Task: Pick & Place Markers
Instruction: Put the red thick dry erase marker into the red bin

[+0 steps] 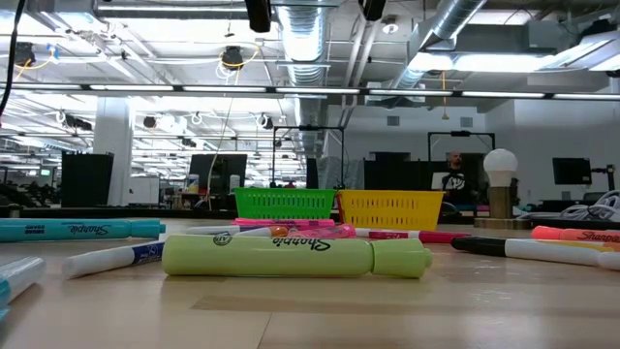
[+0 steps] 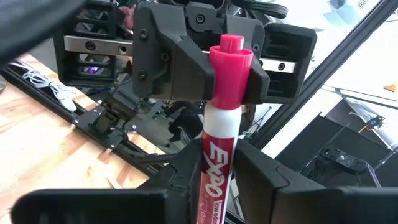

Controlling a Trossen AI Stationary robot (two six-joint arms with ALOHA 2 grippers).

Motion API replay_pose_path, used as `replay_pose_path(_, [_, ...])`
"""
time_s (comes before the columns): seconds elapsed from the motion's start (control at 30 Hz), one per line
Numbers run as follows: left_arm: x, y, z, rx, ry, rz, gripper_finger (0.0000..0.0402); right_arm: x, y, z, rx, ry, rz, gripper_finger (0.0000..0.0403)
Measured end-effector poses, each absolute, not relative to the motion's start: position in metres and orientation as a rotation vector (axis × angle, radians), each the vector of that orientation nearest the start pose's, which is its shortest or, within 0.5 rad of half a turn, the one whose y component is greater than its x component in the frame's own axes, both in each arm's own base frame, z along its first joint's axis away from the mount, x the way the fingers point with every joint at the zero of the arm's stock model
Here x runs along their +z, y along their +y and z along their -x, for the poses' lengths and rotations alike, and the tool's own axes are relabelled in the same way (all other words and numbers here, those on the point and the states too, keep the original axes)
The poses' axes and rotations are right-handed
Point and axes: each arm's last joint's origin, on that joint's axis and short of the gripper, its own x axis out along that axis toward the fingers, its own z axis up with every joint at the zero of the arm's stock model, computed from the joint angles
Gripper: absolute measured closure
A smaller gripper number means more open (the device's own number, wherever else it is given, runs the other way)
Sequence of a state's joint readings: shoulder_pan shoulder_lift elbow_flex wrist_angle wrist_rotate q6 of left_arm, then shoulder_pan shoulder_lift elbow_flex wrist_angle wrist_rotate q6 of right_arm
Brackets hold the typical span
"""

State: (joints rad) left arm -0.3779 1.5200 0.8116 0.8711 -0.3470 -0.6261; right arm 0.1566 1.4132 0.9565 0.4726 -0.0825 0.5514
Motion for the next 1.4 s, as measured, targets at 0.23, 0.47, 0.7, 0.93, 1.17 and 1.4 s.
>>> replay_pose_path(0.23, [0.268, -0.113, -0.306, -0.128, -0.111, 0.688, 0.0281, 0.311, 0.053, -0.317, 0.243, 0.057, -0.547, 0.0344])
replay_pose_path(0.47, [0.268, -0.114, -0.306, -0.167, -0.098, 0.681, 0.0221, 0.311, 0.053, -0.317, 0.242, 0.057, -0.547, 0.0343])
replay_pose_path(0.7, [0.278, -0.1, -0.299, -0.199, -0.028, 0.643, 0.0197, 0.312, 0.051, -0.318, 0.199, 0.037, -0.554, 0.0343])
replay_pose_path(0.93, [0.309, -0.084, -0.265, -0.188, 0.028, 0.512, 0.0204, 0.312, 0.047, -0.318, 0.095, 0.004, -0.577, 0.0343])
replay_pose_path(1.17, [0.332, -0.068, -0.22, -0.166, 0.079, 0.412, 0.021, 0.314, 0.043, -0.318, -0.047, -0.057, -0.583, 0.0343])
replay_pose_path(1.4, [0.333, -0.056, -0.178, -0.204, 0.12, 0.404, 0.0211, 0.305, 0.035, -0.317, -0.302, -0.031, -0.507, 0.0343])
